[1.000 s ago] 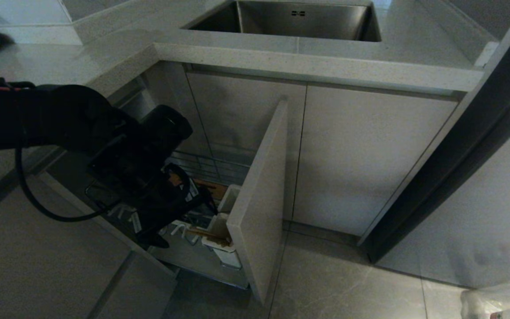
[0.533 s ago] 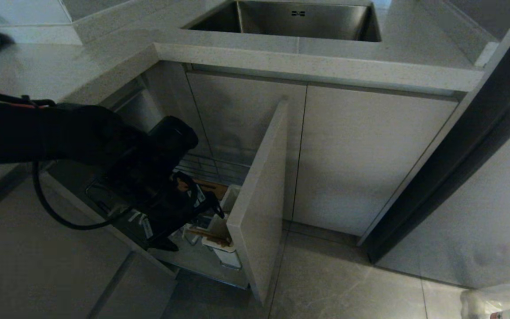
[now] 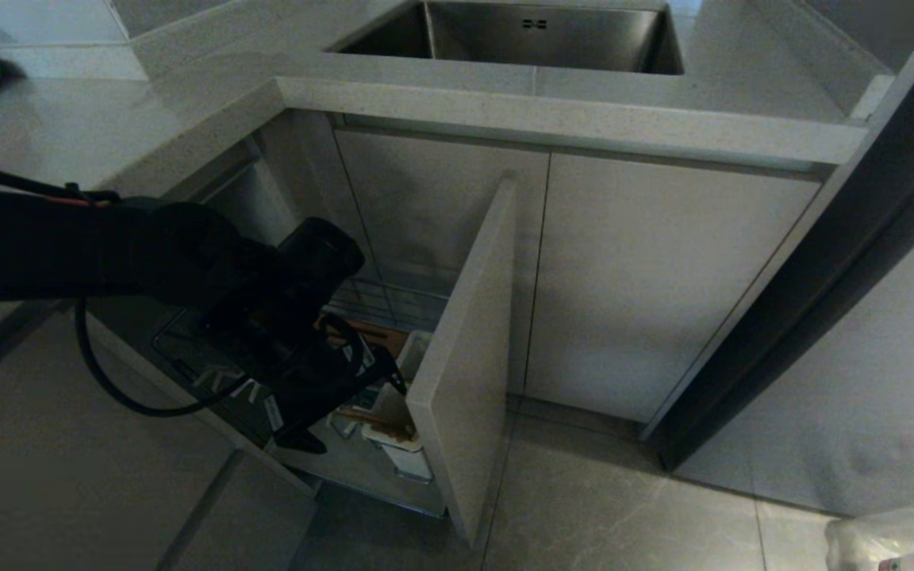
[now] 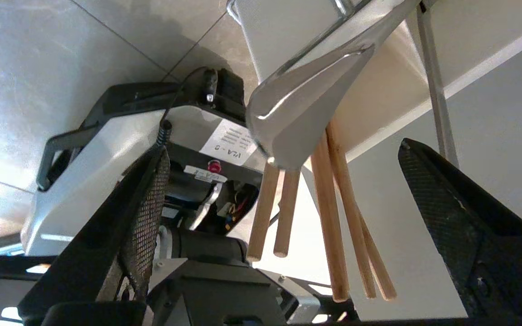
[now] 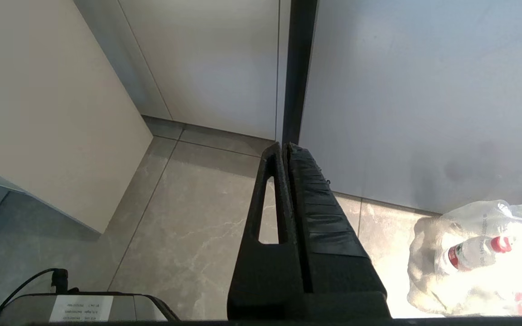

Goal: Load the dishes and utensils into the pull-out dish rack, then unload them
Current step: Take the chopsticks out of the cupboard

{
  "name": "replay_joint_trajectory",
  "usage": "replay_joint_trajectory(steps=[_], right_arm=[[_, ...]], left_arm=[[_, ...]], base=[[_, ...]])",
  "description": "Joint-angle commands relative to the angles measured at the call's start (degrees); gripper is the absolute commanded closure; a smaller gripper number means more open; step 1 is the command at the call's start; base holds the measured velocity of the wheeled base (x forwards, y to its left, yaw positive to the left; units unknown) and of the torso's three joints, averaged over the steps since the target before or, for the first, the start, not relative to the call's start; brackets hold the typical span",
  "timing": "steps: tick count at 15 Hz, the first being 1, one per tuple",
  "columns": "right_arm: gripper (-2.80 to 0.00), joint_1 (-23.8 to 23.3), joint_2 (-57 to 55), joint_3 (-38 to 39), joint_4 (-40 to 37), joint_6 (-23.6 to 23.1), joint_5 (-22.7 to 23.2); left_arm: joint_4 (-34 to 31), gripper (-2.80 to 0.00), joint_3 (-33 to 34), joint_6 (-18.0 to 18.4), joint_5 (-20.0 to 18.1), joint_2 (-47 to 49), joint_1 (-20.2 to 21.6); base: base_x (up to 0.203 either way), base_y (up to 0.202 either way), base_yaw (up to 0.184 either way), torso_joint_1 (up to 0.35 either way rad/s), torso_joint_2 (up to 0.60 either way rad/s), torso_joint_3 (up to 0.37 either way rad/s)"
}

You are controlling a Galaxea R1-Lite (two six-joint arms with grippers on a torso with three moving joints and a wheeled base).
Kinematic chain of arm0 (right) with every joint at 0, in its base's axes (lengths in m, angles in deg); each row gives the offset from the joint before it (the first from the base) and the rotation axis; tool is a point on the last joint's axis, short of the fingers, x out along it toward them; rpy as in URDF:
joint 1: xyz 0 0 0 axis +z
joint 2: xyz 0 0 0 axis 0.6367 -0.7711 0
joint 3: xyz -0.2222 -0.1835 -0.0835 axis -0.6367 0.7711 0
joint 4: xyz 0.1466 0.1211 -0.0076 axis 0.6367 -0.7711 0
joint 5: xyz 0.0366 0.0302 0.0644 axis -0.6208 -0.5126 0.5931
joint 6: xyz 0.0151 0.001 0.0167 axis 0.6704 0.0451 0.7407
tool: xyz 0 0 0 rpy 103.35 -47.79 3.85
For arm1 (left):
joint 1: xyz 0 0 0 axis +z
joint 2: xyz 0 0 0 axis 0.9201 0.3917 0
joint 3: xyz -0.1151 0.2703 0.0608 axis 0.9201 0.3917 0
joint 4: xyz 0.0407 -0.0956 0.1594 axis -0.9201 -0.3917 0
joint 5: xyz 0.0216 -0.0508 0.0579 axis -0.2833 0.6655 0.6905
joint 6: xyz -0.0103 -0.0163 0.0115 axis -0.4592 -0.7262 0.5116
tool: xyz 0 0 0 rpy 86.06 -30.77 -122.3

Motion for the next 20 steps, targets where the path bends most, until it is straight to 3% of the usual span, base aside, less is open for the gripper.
replay_joint_trajectory(steps=[1, 5, 7, 20], right_arm=[[0.00, 0.0, 0.0, 0.0, 0.0, 0.0, 0.0], [0.00, 0.0, 0.0, 0.0, 0.0, 0.0, 0.0], [0.00, 0.0, 0.0, 0.0, 0.0, 0.0, 0.0], [0.00, 0.0, 0.0, 0.0, 0.0, 0.0, 0.0]], left_arm=[[-0.3, -2.80, 0.1, -0.8, 0.1, -0.3, -0.4], [-0.2, -2.80, 0.3, -0.9, 0.2, -0.1, -0.8], [-0.3, 0.00, 0.3, -0.9, 0.3, -0.1, -0.8], [0.0, 0.00, 0.2, -1.0, 0.4, -0.2, -0.8]], base=[[0.000, 0.000, 0.000, 0.000, 0.00, 0.000], [0.000, 0.000, 0.000, 0.000, 0.00, 0.000], [0.000, 0.000, 0.000, 0.000, 0.00, 0.000], [0.000, 0.000, 0.000, 0.000, 0.00, 0.000]])
